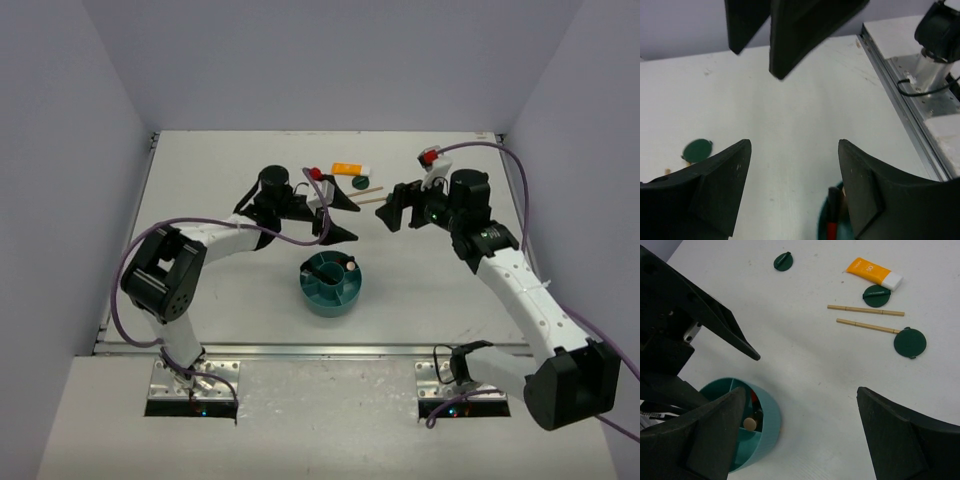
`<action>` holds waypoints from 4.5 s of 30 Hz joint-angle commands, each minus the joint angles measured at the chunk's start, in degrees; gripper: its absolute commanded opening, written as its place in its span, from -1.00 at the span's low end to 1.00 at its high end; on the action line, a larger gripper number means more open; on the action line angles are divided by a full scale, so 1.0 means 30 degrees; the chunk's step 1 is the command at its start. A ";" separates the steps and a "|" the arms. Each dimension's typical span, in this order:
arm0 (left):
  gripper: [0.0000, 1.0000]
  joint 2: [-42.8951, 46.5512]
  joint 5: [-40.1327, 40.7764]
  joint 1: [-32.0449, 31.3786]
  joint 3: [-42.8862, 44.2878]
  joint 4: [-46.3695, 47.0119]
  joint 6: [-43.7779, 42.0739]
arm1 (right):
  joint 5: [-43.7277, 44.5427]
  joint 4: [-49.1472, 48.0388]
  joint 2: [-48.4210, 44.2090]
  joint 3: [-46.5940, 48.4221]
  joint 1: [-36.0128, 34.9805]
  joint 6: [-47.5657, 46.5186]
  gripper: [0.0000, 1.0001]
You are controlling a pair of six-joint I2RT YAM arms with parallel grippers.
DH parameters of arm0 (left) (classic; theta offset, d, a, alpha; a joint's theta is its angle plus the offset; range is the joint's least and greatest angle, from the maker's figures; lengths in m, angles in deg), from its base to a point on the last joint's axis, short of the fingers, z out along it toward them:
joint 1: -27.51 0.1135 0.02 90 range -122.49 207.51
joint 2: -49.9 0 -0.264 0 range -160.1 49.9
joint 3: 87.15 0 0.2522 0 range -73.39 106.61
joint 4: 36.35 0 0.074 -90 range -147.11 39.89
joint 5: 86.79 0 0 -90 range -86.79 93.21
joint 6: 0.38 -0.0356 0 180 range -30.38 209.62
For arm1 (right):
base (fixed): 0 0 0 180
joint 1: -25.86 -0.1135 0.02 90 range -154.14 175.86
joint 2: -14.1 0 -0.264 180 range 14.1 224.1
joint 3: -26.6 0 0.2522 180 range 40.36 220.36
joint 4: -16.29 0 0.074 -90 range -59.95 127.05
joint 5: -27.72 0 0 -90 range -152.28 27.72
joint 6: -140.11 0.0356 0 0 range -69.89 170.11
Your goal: Organize the makeup
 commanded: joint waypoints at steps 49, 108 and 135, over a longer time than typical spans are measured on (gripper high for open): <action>0.42 0.4397 1.2337 0.6122 0.0085 -0.9586 0.0351 | -0.0418 1.0944 2.2874 1.7834 -0.1059 -1.7082 0.39; 0.43 0.5928 1.2687 0.6337 -0.0938 -0.9108 0.0383 | -0.7088 -1.4622 1.1370 0.6329 -0.1412 -0.0681 -1.00; 0.43 0.8814 1.3190 0.7118 -0.3800 -0.8714 0.1344 | -0.7948 -2.5669 1.0644 -0.2087 -0.6714 0.6695 -1.00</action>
